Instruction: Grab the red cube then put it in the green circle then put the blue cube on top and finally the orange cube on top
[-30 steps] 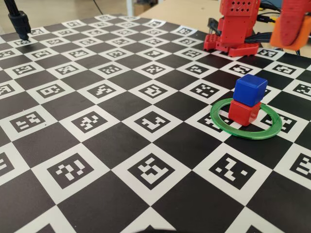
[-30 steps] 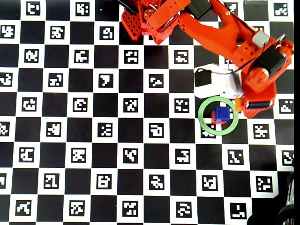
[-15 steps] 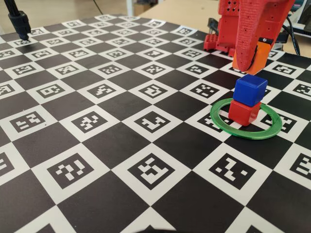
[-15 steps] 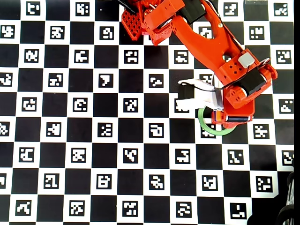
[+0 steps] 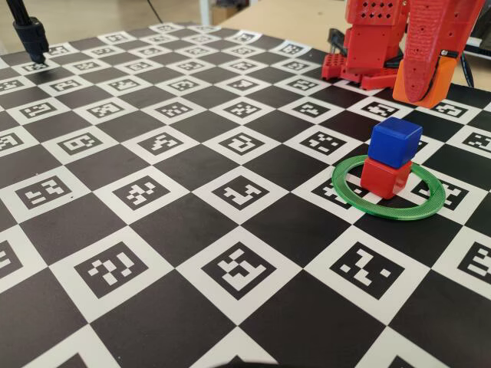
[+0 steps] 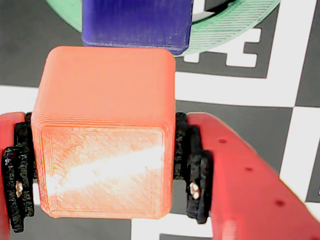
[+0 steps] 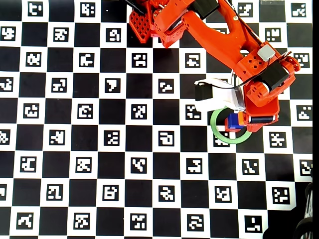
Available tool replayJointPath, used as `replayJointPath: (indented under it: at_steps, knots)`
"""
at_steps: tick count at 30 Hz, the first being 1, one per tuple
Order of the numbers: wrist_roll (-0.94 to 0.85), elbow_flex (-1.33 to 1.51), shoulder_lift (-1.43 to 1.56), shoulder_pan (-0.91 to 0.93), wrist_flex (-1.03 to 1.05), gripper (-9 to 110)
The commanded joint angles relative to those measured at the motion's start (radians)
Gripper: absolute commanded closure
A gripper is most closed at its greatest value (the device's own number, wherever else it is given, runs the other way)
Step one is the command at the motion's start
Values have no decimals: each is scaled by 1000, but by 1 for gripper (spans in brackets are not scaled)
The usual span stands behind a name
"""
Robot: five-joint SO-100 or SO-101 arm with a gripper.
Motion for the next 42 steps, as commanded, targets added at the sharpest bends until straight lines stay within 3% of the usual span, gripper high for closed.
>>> replayJointPath:
  at_steps: [1, 42]
  knots:
    - [12, 2, 110, -9, -15, 98]
    - [8, 156, 206, 38, -109, 98]
